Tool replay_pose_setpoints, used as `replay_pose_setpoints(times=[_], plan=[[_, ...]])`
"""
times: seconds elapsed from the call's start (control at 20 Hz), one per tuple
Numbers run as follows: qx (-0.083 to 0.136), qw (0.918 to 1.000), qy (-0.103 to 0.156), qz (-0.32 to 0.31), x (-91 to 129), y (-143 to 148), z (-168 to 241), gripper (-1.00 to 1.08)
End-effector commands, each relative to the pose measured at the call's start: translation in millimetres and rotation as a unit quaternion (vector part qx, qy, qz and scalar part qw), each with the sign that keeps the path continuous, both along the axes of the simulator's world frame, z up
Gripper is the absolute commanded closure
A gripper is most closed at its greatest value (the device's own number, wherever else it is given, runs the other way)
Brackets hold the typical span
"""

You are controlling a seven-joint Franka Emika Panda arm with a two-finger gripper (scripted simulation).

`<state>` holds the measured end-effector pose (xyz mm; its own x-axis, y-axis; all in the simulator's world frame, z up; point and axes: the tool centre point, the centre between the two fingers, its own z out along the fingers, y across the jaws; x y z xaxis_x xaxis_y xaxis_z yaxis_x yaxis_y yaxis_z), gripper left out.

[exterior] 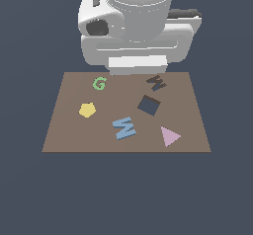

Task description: Insert a designated object into the corresponding slot on a board.

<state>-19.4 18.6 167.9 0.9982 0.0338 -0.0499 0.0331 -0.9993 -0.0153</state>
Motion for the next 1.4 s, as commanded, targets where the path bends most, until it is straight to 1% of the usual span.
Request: replay_pose_setpoints(times=[0.0, 0.25, 0.45, 0.65, 0.85, 1.0, 1.1, 1.25, 1.35], plan=[[0.0, 1.0, 0.0, 0.0, 0.0, 0.0, 0.0, -0.92], [0.0, 1.0, 0.0, -0.008, 1.3, 0.6, -1.5, -0.92], [-0.001, 0.9997, -0.001, -0.026, 4.1, 1.9, -5.0, -0.92], [-0.002, 0.9985, -0.002, -0.055, 8.8, 3.7, -10.5, -0.92], [-0.004, 0.9954, -0.003, -0.096, 15.4, 5.7, -18.2, -0.92], [-0.005, 0.9911, -0.004, -0.133, 21.9, 7.1, -25.3, -0.92], [-0.006, 0.9868, -0.004, -0.162, 26.9, 7.8, -30.8, -0.92], [-0.008, 0.9774, -0.006, -0.211, 35.6, 8.2, -40.2, -0.92], [-0.009, 0.9688, -0.007, -0.247, 42.2, 7.9, -47.3, -0.92]])
